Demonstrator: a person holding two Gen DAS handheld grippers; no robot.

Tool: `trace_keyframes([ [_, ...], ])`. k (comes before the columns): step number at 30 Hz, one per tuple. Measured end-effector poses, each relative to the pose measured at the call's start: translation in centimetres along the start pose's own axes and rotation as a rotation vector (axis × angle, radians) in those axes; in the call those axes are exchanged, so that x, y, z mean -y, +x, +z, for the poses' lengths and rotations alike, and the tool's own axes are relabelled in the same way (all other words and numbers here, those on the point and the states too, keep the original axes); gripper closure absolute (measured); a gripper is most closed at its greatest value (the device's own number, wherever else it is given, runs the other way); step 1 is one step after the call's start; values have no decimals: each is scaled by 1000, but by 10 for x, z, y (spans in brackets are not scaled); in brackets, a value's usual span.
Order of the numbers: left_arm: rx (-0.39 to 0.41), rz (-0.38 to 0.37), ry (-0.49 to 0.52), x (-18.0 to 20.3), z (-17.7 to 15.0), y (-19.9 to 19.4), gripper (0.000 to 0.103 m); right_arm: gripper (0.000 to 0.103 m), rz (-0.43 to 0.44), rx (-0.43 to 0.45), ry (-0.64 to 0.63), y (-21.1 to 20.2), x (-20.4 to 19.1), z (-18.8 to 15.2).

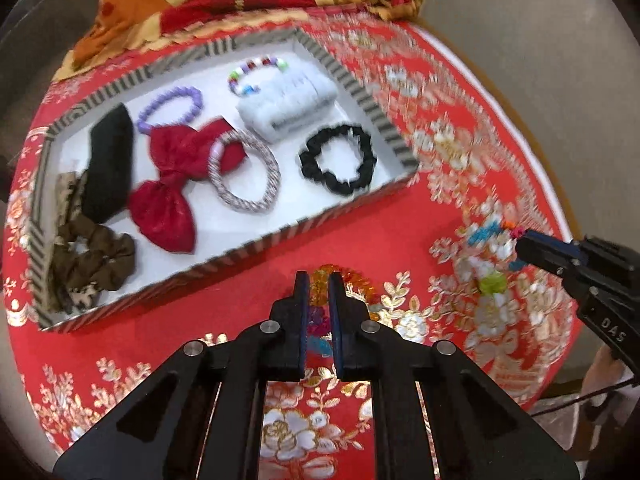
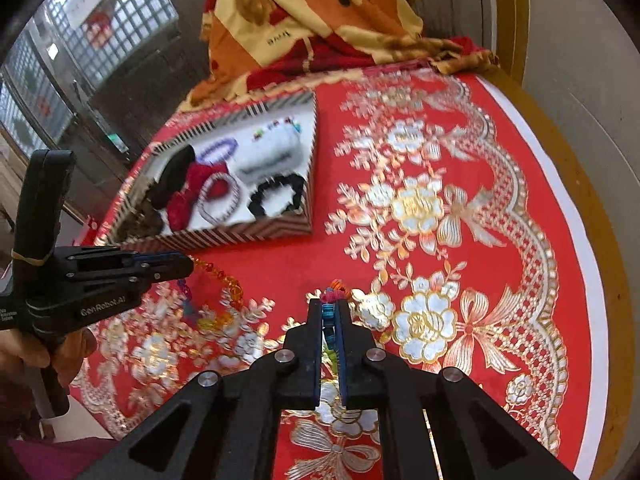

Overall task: Organize jewelry
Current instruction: 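Grasp the amber heart bracelet with the left gripper while the right gripper grasps the turquoise-green bracelets, then carry both bracelets over the tray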

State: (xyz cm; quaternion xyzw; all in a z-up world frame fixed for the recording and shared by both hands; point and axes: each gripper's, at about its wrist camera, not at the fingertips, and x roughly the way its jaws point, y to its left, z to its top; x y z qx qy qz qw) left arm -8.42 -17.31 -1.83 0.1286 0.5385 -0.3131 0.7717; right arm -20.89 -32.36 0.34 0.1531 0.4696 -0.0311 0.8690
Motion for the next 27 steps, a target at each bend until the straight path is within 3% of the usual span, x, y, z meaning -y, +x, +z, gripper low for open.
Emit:
trace_keyframes([
  [10, 103, -19, -82, -27, 10, -68, 95, 98, 40, 92, -84, -33, -29, 29],
  [16, 170, 17, -145, -59, 20, -103, 95, 98, 75, 126, -131, -38, -49, 52],
  [27, 172, 90, -213, -102, 24, -108, 95, 98, 107, 127, -215, -15, -84, 98],
])
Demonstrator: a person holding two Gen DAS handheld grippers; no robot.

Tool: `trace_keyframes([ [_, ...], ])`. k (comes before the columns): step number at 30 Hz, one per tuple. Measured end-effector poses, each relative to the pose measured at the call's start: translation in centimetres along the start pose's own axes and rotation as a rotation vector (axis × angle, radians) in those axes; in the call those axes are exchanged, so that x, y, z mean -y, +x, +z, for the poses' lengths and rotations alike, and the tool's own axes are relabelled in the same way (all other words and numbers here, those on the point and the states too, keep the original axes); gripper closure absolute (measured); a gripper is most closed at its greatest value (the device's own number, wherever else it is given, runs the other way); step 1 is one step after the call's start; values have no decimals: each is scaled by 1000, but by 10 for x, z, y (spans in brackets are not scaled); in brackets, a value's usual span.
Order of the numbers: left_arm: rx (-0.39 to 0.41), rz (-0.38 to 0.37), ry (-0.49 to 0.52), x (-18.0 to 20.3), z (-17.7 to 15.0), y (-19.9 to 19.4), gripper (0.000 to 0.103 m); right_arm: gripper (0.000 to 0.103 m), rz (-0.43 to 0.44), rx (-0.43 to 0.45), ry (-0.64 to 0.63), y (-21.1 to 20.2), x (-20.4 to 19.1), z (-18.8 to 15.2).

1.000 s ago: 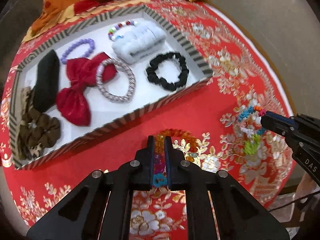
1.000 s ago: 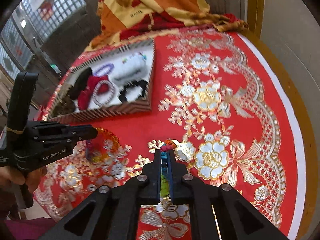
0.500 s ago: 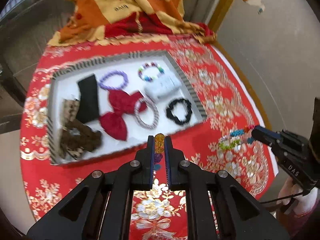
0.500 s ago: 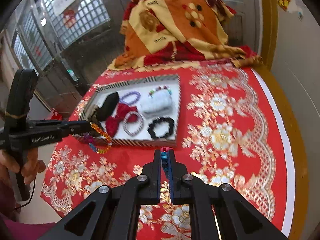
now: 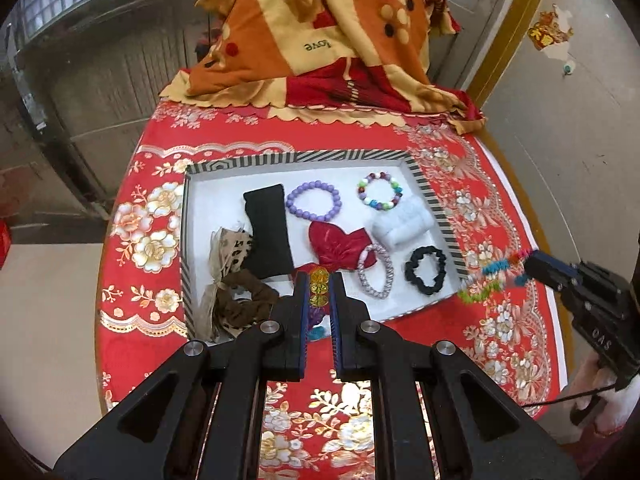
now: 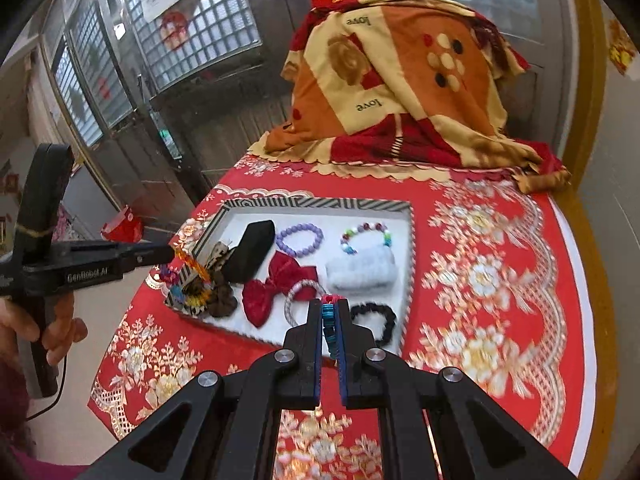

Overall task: Organize jewelry
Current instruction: 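Carry both bracelets over the tray, then lower both bracelets into the tray and open both grippers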

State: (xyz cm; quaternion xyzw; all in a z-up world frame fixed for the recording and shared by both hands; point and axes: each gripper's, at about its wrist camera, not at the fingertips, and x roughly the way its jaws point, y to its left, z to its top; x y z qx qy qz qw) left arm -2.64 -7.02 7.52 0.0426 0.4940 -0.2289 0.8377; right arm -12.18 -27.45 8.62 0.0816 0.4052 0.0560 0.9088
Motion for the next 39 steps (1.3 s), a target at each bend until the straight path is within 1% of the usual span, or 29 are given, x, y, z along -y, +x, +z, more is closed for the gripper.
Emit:
trace_keyframes([
  [6, -38, -27, -6, 6, -2, 18, 95, 97, 13, -24, -32, 32, -8, 29],
  [13, -102, -80, -20, 16, -6, 50, 95, 97, 34, -61, -65, 76, -19, 65],
  [18, -142, -55, -59, 0, -11, 72, 95, 97, 49, -105, -86, 111, -26, 80],
  [20, -150, -33, -74, -9, -14, 79, 95, 97, 58, -123, -91, 125, -26, 85],
  [24, -161, -17, -88, -19, -17, 86, 95, 98, 66, -160, -88, 154, -22, 93],
  [30, -169, -16, -92, -24, -16, 94, 95, 98, 9, -241, -51, 203, 6, 95],
  [36, -164, -3, -86, -22, -15, 99, 95, 97, -30, -265, -11, 226, 24, 92],
  [38, -163, 9, -81, -21, -15, 100, 92, 97, -27, -268, 0, 226, 25, 90],
  [39, -163, 14, -81, -20, -15, 101, 85, 95, -23, -261, -1, 225, 24, 90],
])
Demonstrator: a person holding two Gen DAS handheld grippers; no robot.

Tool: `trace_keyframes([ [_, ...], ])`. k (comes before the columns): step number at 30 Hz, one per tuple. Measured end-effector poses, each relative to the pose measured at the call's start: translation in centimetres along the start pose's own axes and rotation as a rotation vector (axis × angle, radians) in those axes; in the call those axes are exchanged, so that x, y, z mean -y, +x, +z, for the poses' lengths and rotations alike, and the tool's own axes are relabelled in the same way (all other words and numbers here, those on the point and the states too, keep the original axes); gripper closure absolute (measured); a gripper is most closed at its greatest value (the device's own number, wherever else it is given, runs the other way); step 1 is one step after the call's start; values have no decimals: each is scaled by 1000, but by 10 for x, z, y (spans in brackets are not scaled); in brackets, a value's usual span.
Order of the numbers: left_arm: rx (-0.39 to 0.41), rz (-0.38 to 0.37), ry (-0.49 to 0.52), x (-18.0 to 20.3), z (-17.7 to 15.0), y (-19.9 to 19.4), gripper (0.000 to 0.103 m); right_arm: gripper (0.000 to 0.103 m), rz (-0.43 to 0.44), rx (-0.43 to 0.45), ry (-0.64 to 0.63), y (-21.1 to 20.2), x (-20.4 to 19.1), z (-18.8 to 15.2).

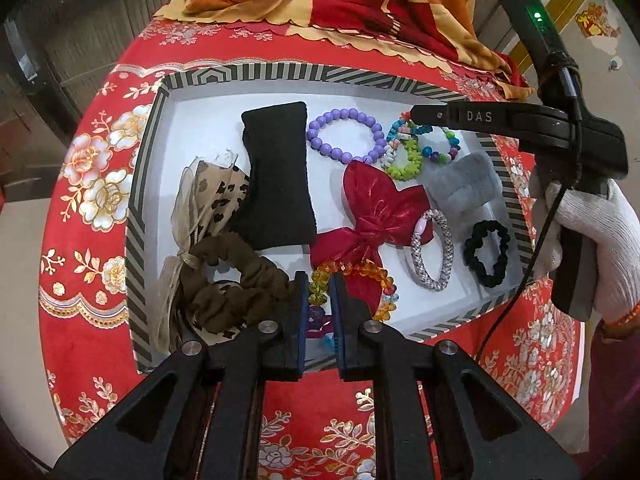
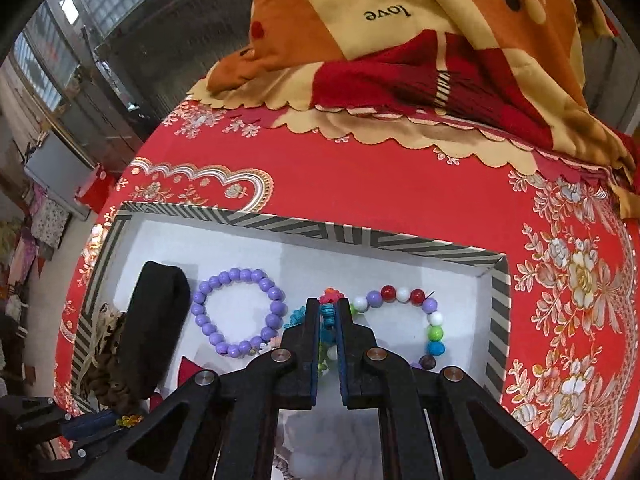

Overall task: Organize jewelry
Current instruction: 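Lower both bracelets into the tray and open both grippers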

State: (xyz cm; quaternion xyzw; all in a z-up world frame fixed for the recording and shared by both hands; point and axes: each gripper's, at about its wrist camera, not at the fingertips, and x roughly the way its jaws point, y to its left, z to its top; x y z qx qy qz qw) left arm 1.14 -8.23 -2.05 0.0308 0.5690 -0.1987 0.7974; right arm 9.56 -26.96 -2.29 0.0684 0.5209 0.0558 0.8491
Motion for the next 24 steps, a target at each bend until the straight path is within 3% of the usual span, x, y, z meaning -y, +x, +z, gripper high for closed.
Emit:
trace_keyframes([
  [1, -1, 3, -3, 0, 0, 0, 79, 93, 1, 10, -2, -3, -1, -1],
  [3, 0, -2, -19, 0, 0, 0, 61, 72, 6, 26, 0, -10, -2, -4],
  [6, 7, 21, -19, 2, 0, -2, 55, 68, 24, 50, 19, -24, -2, -10],
  [13, 50, 75, -27, 4, -8, -19, 51, 67, 38, 101, 37, -63, -13, -42],
  [24, 118, 155, -2, 12, -23, -44, 51, 65, -31, 149, 58, -103, -35, -95],
])
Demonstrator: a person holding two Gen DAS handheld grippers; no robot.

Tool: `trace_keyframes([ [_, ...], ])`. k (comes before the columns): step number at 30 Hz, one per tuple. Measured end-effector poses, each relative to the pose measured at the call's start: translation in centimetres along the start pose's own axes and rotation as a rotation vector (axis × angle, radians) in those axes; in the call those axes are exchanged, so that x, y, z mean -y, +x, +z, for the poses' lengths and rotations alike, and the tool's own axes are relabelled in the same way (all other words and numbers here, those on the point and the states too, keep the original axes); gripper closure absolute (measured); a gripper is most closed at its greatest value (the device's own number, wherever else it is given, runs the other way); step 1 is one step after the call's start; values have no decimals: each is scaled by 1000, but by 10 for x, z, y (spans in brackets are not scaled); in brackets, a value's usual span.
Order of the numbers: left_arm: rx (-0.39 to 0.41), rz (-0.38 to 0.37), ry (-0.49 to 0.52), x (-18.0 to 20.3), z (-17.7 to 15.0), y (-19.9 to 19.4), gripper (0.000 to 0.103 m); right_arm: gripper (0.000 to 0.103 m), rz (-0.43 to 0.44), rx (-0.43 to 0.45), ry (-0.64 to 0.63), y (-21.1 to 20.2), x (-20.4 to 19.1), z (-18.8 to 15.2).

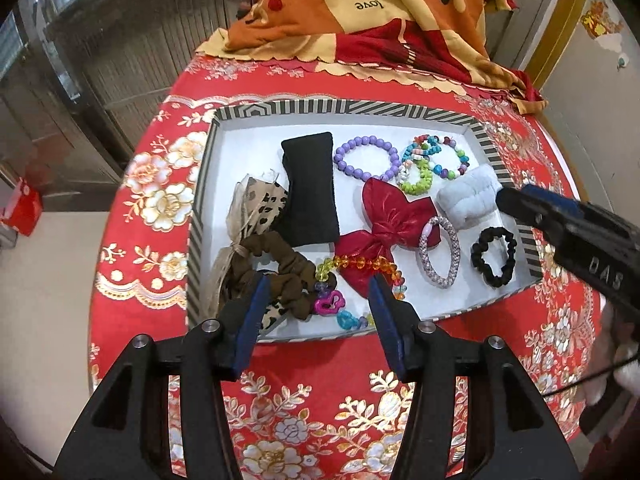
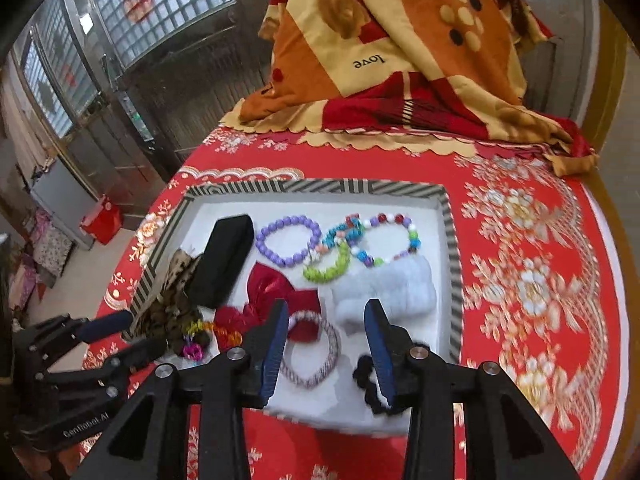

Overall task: Organize jewelry
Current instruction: 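Lower both bracelets into the tray and open both grippers, then withdraw both grippers from the tray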

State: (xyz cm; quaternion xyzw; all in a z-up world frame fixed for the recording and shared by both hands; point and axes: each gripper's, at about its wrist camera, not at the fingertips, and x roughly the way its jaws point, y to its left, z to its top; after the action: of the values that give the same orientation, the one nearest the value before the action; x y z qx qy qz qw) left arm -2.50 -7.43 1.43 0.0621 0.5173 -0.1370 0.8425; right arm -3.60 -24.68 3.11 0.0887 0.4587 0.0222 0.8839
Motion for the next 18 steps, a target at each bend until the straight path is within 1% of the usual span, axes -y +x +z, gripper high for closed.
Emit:
trace_keyframes([
  [6, 27, 15, -21, -2, -6, -14, 51, 64, -9, 18, 28, -13, -9, -17],
  [14, 67, 39, -43, -3, -9, -30, 51, 62, -22, 17, 45, -24, -14, -31],
  [16, 75, 42, -43, -2, -9, -32, 51, 61, -26, 14, 40, -25, -16, -32],
  [18, 79, 50, -47, -2, -10, -34, 51, 56, -25, 15, 38, -28, -18, -33],
])
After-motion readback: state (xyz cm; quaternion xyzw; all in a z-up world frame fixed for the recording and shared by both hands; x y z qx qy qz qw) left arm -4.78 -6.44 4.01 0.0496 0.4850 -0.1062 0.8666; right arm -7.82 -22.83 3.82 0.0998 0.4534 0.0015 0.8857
